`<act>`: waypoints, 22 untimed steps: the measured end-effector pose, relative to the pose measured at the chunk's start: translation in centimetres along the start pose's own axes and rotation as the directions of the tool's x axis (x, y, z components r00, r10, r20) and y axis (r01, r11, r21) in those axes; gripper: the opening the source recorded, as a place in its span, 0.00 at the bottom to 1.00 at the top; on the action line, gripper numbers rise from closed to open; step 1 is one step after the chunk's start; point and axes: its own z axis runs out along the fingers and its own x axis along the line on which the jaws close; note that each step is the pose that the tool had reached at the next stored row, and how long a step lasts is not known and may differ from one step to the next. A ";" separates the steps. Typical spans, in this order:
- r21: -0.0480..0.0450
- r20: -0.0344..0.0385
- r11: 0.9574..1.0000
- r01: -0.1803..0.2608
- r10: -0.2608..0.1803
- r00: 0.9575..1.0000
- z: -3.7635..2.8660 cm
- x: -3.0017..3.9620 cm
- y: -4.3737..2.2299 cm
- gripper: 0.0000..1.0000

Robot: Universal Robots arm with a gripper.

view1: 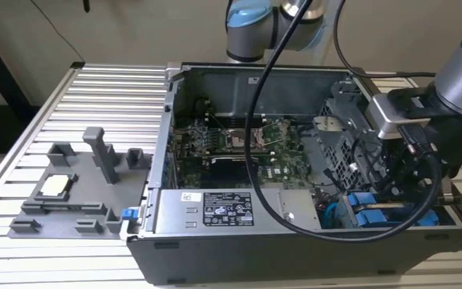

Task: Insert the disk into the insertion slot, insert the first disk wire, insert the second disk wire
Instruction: 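Insert the second disk wire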

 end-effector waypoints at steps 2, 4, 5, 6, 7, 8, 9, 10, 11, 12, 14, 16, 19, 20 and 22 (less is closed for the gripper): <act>0.000 0.000 1.000 0.000 0.000 1.000 0.04 0.00 0.00 0.18; 0.000 0.001 1.000 0.000 0.000 1.000 0.08 0.01 -0.01 0.18; 0.000 0.001 1.000 0.000 0.000 1.000 0.05 0.00 -0.01 0.25; 0.000 0.000 1.000 0.000 0.000 1.000 -0.08 -0.01 -0.02 0.25; 0.000 0.001 1.000 0.000 0.000 1.000 -0.38 -0.03 -0.03 0.25; -0.001 0.000 1.000 0.000 0.000 1.000 -0.70 -0.05 -0.05 0.25; -0.001 0.000 1.000 0.000 0.000 1.000 -0.99 -0.07 -0.07 0.25; -0.001 0.000 1.000 0.000 0.000 1.000 -1.33 -0.09 -0.09 0.25; -0.002 0.000 1.000 0.000 0.000 1.000 -1.55 -0.11 -0.10 0.25; -0.002 0.000 1.000 0.000 0.000 1.000 -1.61 -0.11 -0.11 0.25; -0.002 0.000 1.000 0.000 0.000 1.000 -1.61 -0.11 -0.11 0.25; -0.002 0.000 1.000 0.000 0.000 1.000 -1.62 -0.11 -0.11 0.25; -0.002 0.000 1.000 0.000 0.000 1.000 -1.62 -0.11 -0.11 0.25; -0.002 0.000 1.000 0.000 0.000 1.000 -1.62 -0.11 -0.11 0.25; -0.002 0.000 1.000 0.000 0.000 1.000 -1.61 -0.11 -0.11 0.25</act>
